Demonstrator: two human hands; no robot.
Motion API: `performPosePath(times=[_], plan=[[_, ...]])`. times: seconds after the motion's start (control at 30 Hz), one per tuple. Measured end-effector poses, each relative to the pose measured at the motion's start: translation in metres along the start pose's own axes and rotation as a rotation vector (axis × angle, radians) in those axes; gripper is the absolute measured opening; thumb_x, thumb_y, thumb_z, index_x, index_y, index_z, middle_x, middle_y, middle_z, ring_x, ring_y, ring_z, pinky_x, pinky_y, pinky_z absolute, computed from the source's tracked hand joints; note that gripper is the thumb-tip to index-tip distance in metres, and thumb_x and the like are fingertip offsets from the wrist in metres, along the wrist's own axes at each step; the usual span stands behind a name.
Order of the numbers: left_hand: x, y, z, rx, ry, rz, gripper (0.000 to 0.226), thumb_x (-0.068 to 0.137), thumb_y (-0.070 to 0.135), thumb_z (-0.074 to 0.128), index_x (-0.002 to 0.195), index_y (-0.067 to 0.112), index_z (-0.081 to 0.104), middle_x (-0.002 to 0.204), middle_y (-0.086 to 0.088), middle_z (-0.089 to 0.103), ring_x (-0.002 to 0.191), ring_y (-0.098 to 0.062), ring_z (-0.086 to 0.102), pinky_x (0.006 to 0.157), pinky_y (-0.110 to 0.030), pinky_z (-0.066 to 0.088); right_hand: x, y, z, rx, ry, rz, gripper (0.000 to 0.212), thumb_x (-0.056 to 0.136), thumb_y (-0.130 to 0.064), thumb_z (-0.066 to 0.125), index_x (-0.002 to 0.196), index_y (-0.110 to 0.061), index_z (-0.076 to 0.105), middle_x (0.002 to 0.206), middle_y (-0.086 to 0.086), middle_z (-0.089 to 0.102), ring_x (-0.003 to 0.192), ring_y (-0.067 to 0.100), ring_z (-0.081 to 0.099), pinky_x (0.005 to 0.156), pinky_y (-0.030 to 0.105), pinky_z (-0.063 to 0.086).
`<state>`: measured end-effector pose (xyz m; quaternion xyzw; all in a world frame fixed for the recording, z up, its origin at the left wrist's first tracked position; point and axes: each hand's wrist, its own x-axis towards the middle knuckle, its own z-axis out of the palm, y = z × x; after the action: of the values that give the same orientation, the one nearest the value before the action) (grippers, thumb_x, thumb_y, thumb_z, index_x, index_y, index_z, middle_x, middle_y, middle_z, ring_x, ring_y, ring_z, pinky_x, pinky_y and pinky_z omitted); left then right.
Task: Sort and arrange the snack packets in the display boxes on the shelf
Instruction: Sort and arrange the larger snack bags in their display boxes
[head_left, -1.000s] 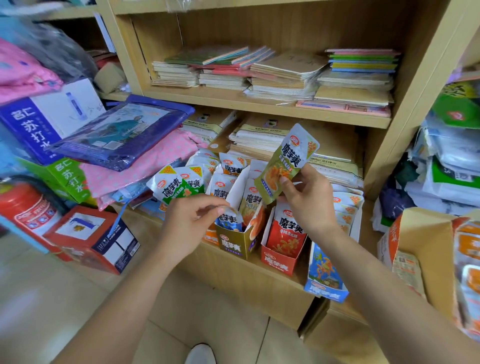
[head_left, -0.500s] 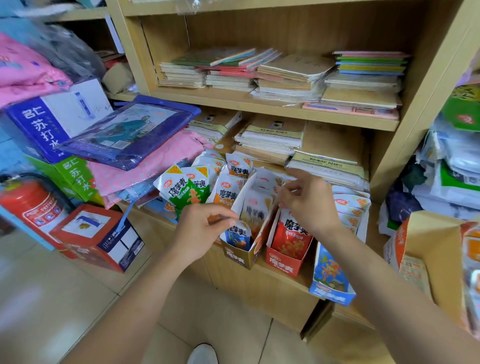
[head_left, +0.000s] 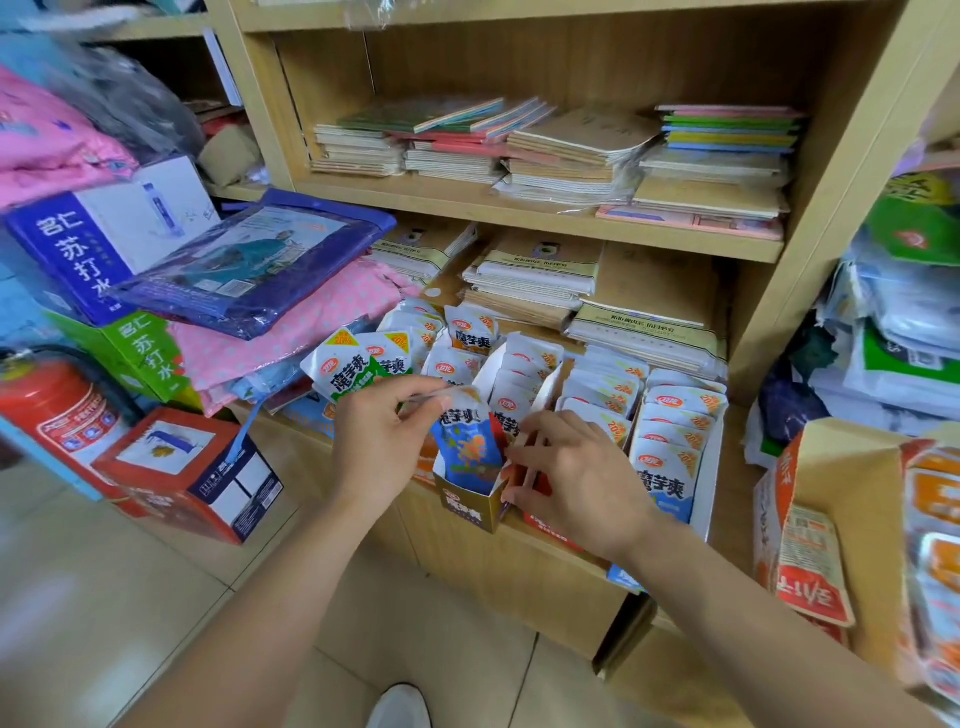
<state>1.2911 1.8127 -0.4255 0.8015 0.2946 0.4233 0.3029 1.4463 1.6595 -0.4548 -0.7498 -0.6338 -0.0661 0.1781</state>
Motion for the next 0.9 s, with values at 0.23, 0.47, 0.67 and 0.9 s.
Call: performPosePath(times=[0.23, 0.47, 0.67, 0.9], plan=[[0.009, 0.007, -0.022, -0.099, 0.215, -0.071, 0.020, 0.091, 0.016, 0.074, 0.086, 0.034, 0.067, 0.081, 0.023, 0.071, 0.078, 0.006, 0.066, 0.070, -0.013, 0.050, 0.004, 0.011, 0.009, -0.247, -0.017, 0.103, 0.056, 0.077, -0.062, 0.067, 0.122, -0.028, 0.068, 0.137, -0.001, 0.061, 0.135, 0.030, 0.048, 0.107, 0.055, 0.027], [0.009, 0.011, -0.019, -0.345, 0.126, -0.206, 0.014, 0.093, 0.014, 0.071, 0.088, 0.027, 0.069, 0.084, 0.003, 0.075, 0.075, -0.011, 0.068, 0.068, -0.028, 0.054, 0.005, 0.003, -0.024, 0.560, 0.184, 0.305, 0.039, 0.085, -0.029, 0.071, 0.123, -0.022, 0.068, 0.118, -0.014, 0.066, 0.113, 0.005, 0.057, 0.103, 0.029, 0.042], [0.001, 0.032, -0.001, -0.436, 0.040, -0.237, 0.012, 0.092, 0.014, 0.072, 0.085, 0.023, 0.069, 0.076, 0.001, 0.072, 0.066, -0.012, 0.061, 0.055, -0.028, 0.048, -0.009, 0.002, -0.054, 1.143, 0.109, 0.349, 0.043, 0.073, -0.007, 0.051, 0.108, -0.017, 0.074, 0.107, 0.000, 0.074, 0.102, 0.014, 0.066, 0.084, 0.028, 0.054], [-0.012, 0.062, 0.029, -0.494, -0.103, -0.198, 0.006, 0.086, 0.005, 0.076, 0.089, 0.004, 0.070, 0.081, -0.003, 0.077, 0.070, -0.009, 0.069, 0.060, -0.023, 0.053, -0.025, 0.017, -0.063, 0.954, 0.178, 0.291, 0.017, 0.077, -0.017, 0.085, 0.090, -0.014, 0.073, 0.084, 0.002, 0.071, 0.074, 0.012, 0.062, 0.065, 0.023, 0.049]])
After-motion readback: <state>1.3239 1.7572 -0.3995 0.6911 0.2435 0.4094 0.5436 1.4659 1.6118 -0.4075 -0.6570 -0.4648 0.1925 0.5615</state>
